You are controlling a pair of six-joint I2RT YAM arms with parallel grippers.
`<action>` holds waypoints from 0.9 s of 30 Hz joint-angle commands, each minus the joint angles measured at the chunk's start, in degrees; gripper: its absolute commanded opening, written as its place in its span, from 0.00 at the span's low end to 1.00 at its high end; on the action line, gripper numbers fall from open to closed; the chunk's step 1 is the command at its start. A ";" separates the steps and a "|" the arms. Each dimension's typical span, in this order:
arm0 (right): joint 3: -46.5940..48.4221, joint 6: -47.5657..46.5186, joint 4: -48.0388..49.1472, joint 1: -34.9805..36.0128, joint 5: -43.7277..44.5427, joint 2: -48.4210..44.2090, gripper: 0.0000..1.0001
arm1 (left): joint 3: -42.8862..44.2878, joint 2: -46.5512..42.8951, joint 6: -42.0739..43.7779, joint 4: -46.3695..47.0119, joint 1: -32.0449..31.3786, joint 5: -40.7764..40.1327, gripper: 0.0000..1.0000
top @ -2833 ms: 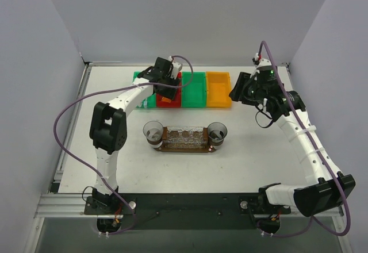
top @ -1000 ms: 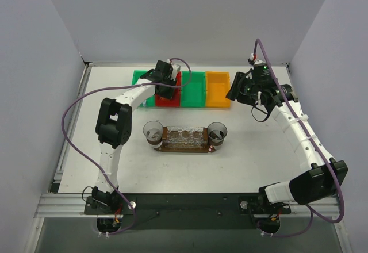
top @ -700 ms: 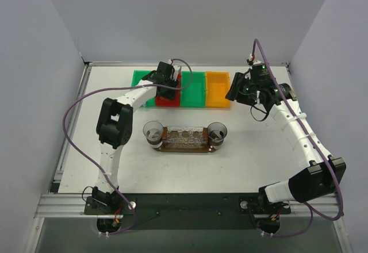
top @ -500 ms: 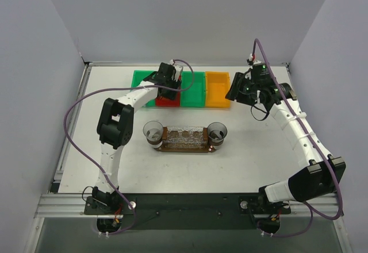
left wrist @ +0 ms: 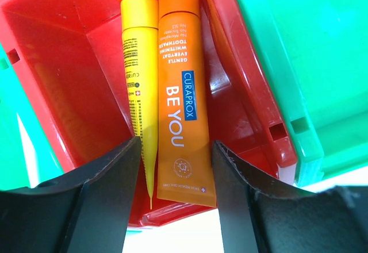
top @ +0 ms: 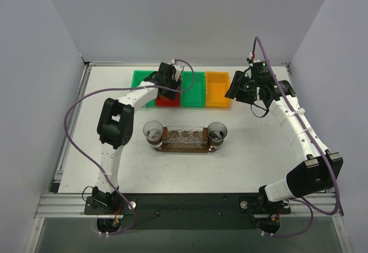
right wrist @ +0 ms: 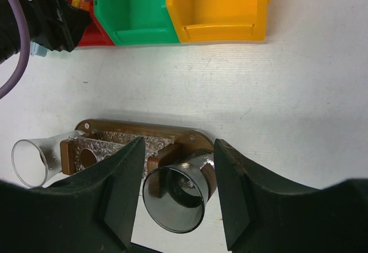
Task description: Prepare toiletry sets of a toothbrush and toothpaste on the tray
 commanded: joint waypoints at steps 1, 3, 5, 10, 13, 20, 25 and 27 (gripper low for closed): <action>2.33 -0.40 -0.32 -0.49 -1.11 0.99 0.47 | -0.23 -0.22 1.77 2.88 -0.10 0.95 0.62; 2.33 -0.49 -0.24 -0.66 -1.29 1.26 0.47 | -0.32 0.05 2.30 2.97 -0.19 1.39 0.62; 2.42 -0.40 -0.32 -0.92 -1.46 1.43 0.47 | -0.50 0.40 3.09 2.96 -0.45 1.05 0.62; 2.59 -0.76 -0.24 -1.45 -1.55 1.70 0.47 | -0.94 0.75 3.71 3.14 -0.46 -0.45 0.62; 2.68 -0.93 -0.32 -1.80 -1.99 2.05 0.47 | -0.67 1.28 4.23 3.14 -0.54 -1.06 0.62; 3.12 -1.28 -0.32 -2.94 -2.87 2.49 0.47 | -0.06 1.37 4.59 2.97 -1.07 -4.13 0.54; 3.29 -1.02 -0.24 -3.21 -3.40 2.84 0.47 | 0.47 0.40 4.76 2.53 -1.60 -6.51 0.47; 3.38 -0.67 -0.06 -3.38 -3.48 3.10 0.47 | 0.91 -0.04 4.76 2.18 -1.86 -8.00 0.45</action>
